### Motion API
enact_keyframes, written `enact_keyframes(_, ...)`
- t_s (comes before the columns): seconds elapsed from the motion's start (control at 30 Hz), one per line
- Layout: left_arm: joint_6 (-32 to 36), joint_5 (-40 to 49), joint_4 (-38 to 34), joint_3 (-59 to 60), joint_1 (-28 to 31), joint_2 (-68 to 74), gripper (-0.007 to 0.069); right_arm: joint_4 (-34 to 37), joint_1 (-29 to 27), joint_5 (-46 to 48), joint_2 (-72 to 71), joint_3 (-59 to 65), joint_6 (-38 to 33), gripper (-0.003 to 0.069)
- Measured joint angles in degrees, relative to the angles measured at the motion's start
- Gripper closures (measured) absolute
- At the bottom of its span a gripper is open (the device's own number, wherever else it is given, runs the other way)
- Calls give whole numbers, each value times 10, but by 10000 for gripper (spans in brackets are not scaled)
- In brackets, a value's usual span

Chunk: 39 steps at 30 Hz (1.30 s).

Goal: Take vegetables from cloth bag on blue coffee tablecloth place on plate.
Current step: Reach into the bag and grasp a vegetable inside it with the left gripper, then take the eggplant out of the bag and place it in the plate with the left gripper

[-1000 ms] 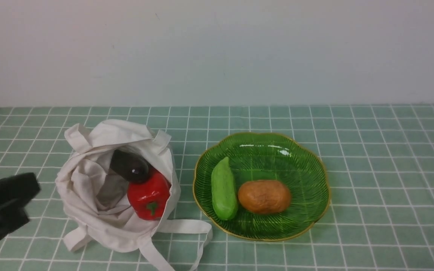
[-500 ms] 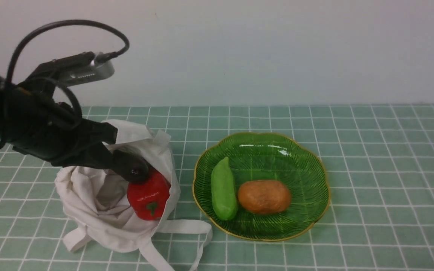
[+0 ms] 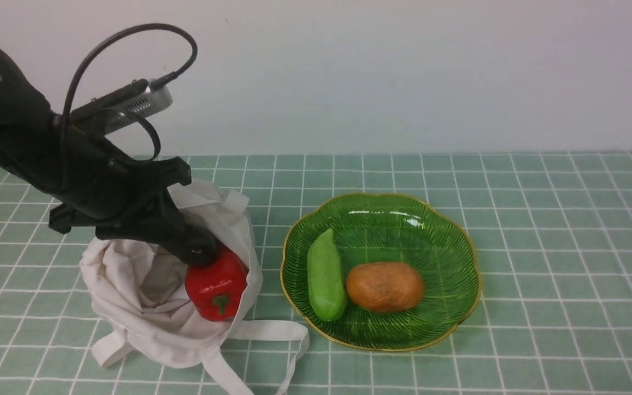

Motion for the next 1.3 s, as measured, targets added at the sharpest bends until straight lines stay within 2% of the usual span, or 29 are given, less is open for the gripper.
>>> enact_keyframes(0.1,-38,-6,0,0,0,16,230,0,0,0,0,0,0,669)
enact_keyframes(0.13,-41,-7,0,0,0,18,210,0,0,0,0,0,0,669)
enact_keyframes(0.17,-59,-13,-1,0,0,29,123,0,0,0,0,0,0,669)
enact_keyframes(0.27,-72,-27,-12,0,0,47,18,0,0,0,0,0,0,669)
enact_keyframes(0.4,-73,-38,-43,0,0,67,-27,0,0,0,0,0,0,669)
enact_keyframes(0.53,-71,-56,-73,0,0,89,-25,0,0,0,0,0,0,669)
enact_keyframes(0.67,-62,-64,-82,0,0,96,23,0,0,0,0,0,0,669)
enact_keyframes(0.73,-57,-64,-83,0,0,96,90,0,0,0,0,0,0,669)
enact_keyframes(0.83,-54,-63,-80,0,0,96,242,0,0,0,0,0,0,669)
enact_keyframes(1.3,-24,-5,-38,-7,16,27,243,0,0,0,0,0,0,669)
